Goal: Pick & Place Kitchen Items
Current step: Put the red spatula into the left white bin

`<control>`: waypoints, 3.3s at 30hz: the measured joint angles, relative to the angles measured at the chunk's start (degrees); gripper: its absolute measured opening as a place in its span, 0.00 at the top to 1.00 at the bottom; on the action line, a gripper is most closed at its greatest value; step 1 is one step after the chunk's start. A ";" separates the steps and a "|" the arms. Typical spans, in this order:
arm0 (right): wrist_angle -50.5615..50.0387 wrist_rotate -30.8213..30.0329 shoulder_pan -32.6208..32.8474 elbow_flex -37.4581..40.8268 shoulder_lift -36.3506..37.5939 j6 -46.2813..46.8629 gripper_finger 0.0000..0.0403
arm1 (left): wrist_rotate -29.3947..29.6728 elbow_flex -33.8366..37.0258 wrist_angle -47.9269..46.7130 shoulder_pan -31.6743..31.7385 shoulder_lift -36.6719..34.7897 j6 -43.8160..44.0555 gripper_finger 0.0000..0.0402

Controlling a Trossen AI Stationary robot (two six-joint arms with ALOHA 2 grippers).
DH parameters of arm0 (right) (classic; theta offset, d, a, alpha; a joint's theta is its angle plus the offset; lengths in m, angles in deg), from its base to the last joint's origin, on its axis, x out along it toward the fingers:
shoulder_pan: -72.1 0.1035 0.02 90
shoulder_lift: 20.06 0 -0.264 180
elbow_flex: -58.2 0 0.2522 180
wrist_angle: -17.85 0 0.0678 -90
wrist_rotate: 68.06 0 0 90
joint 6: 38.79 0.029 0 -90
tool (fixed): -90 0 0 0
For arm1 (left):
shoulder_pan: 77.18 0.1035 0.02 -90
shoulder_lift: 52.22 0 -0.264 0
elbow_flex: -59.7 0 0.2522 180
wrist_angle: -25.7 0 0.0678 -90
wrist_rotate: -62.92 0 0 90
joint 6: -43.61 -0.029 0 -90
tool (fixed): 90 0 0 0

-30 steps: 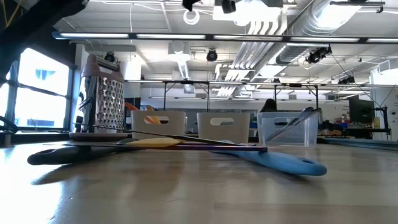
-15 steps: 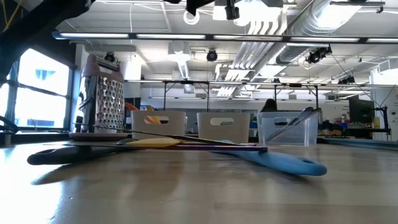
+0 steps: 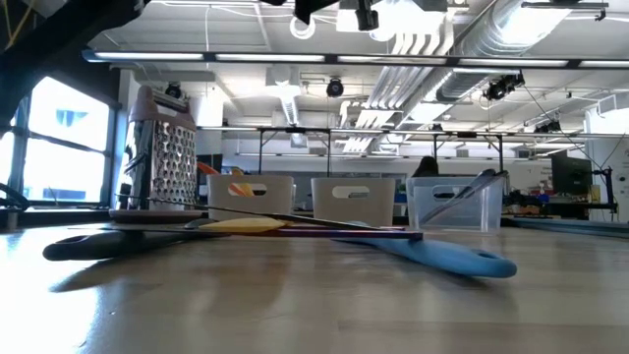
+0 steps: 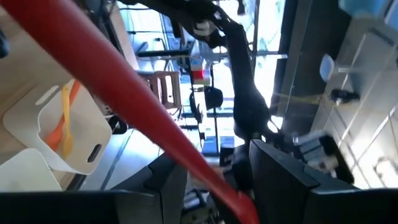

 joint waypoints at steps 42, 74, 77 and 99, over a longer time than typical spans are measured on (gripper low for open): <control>2.04 -22.83 4.38 -0.09 -2.46 1.18 0.99 | 3.62 0.13 0.00 -0.22 0.15 -11.02 0.69; -24.44 38.11 -24.45 0.08 4.81 67.68 0.99 | 29.74 -0.02 -28.65 -8.13 -5.62 -68.19 0.69; -24.13 44.90 -27.05 -0.02 4.25 70.24 0.99 | 29.37 -0.04 -27.85 -8.94 -5.64 -68.21 0.69; -21.90 50.09 -28.80 -0.02 2.66 71.40 0.99 | 46.62 -0.02 -22.88 -14.51 -5.53 -67.67 0.69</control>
